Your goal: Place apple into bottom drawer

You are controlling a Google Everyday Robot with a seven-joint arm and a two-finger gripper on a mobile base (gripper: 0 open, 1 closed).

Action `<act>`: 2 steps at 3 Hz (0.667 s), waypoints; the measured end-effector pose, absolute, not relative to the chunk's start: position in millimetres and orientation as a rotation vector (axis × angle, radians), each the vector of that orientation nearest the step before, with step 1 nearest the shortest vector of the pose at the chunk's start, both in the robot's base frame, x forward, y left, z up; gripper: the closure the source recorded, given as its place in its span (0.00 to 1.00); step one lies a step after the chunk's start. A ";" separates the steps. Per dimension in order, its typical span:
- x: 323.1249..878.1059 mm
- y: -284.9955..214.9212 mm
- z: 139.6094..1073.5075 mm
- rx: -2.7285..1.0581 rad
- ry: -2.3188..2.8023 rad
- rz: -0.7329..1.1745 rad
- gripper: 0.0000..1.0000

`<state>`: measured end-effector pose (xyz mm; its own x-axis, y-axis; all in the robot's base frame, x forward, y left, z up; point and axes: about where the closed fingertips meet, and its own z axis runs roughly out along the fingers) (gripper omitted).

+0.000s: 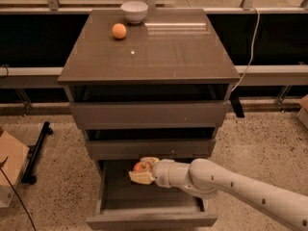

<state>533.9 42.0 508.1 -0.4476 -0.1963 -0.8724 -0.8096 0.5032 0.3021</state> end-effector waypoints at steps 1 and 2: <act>539.8 52.7 496.3 -0.849 1.912 0.949 1.00; 561.9 74.0 456.9 -0.842 1.871 0.969 1.00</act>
Offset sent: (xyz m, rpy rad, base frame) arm 0.0462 0.0463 -0.0857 0.0720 -0.0445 0.0108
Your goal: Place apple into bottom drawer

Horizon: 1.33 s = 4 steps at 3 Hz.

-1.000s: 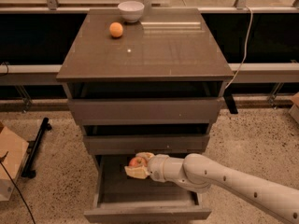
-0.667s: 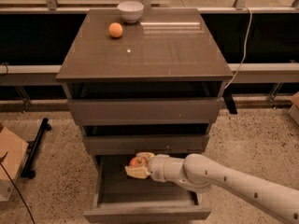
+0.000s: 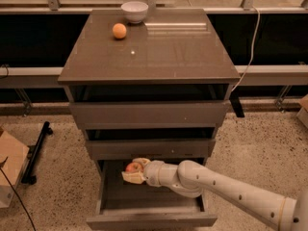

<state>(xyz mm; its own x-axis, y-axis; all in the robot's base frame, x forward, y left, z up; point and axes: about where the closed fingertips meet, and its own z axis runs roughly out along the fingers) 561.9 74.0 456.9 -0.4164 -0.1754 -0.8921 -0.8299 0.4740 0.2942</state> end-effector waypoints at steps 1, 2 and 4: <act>580.8 83.3 419.4 -0.810 1.862 1.002 1.00; 584.2 81.7 416.1 -0.795 1.865 1.003 1.00; 587.4 110.8 370.1 -0.849 1.890 1.019 1.00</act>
Offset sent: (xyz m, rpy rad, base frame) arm 0.0152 0.0075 -0.0305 0.0275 0.0104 -0.0051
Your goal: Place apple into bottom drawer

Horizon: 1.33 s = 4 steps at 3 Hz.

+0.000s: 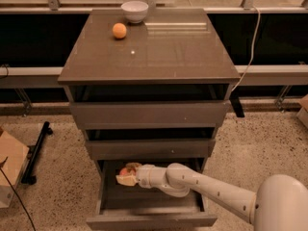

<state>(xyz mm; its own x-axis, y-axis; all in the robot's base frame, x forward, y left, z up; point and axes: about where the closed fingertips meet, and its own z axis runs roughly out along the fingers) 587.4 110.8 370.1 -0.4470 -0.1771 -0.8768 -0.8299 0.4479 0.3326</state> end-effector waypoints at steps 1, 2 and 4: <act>591.2 112.7 315.3 -0.811 1.958 0.988 1.00; 596.1 108.2 273.8 -0.744 2.010 0.975 1.00; 603.9 94.0 202.9 -0.632 2.097 0.895 0.81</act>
Offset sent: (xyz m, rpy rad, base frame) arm 0.0156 -0.0127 -0.1429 -0.0517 0.1329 -0.1593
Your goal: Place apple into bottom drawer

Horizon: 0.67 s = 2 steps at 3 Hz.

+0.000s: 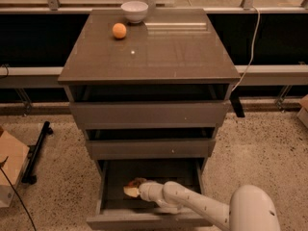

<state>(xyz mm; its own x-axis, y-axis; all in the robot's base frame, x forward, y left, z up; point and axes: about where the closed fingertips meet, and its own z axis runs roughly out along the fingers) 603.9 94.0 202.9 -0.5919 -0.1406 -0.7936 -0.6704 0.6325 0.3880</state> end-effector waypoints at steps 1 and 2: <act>612.1 89.2 169.5 -0.601 2.152 0.838 0.50; 616.2 85.7 152.5 -0.597 2.187 0.796 0.27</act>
Offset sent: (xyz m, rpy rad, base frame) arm 0.0186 -0.0173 -0.0710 -0.1341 0.0564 -0.0858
